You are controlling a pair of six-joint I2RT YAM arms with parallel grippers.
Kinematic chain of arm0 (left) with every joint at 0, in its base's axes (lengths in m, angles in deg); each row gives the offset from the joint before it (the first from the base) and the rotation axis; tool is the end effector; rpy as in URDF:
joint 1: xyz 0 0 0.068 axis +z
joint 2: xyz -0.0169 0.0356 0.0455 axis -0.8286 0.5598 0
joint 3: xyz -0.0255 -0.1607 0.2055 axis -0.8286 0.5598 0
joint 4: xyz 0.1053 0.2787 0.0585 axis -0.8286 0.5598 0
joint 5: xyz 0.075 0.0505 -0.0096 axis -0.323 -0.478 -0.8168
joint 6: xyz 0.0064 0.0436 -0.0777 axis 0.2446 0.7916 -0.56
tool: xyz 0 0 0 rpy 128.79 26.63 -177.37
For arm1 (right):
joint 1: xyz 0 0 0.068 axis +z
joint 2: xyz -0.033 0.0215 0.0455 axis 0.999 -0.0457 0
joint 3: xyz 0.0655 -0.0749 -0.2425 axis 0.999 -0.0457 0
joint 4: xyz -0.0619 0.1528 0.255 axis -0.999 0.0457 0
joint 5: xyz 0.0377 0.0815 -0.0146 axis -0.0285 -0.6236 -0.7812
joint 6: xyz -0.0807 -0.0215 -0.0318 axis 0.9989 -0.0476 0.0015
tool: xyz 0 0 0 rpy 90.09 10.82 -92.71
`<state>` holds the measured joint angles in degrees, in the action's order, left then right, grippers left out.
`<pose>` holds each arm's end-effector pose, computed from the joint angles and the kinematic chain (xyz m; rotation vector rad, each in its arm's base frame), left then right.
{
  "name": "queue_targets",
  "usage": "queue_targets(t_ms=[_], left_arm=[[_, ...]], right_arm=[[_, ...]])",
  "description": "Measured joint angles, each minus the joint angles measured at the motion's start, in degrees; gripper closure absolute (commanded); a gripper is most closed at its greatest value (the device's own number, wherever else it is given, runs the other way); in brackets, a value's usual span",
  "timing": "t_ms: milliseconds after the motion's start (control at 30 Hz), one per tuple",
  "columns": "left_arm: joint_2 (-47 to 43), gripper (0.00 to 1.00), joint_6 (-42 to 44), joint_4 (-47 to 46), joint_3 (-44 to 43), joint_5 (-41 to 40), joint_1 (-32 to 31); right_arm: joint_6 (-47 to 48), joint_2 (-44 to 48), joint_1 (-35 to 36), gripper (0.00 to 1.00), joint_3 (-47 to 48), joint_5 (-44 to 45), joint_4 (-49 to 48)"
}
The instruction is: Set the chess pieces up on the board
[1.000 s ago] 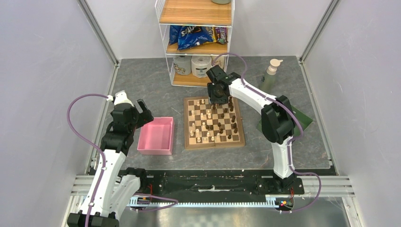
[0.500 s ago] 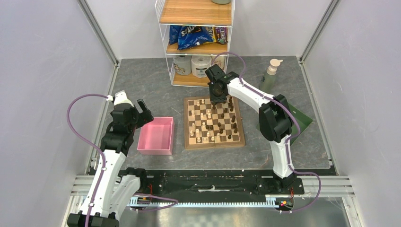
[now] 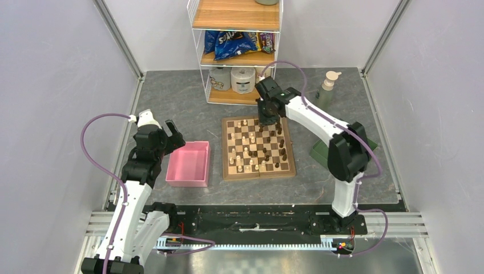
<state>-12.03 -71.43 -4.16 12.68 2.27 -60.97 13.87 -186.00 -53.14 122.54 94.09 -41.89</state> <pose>0.2532 -0.0061 0.2590 -0.4628 2.0615 -0.0845 0.4068 0.2697 0.1939 -0.1484 2.6395 0.2725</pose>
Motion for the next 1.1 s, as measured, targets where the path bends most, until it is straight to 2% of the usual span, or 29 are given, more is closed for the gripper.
queue_targets(t_ms=[133,333,500,1100], left_arm=[[0.0,0.01,0.0,0.0,0.0,0.0,0.0],[0.0,0.01,0.0,0.0,0.0,0.0,0.0],[0.0,0.01,0.0,0.0,0.0,0.0,0.0],[0.0,0.01,0.0,0.0,0.0,0.0,0.0]], right_arm=[[0.1,8.9,-1.0,0.9,-6.1,-0.9,0.0],[-0.8,16.7,-7.6,0.9,-13.2,-2.1,-0.3],[-1.0,16.8,-10.0,0.9,-15.9,-2.8,-0.4],[-1.3,11.8,-10.0,0.9,-17.1,-5.1,-2.6]])
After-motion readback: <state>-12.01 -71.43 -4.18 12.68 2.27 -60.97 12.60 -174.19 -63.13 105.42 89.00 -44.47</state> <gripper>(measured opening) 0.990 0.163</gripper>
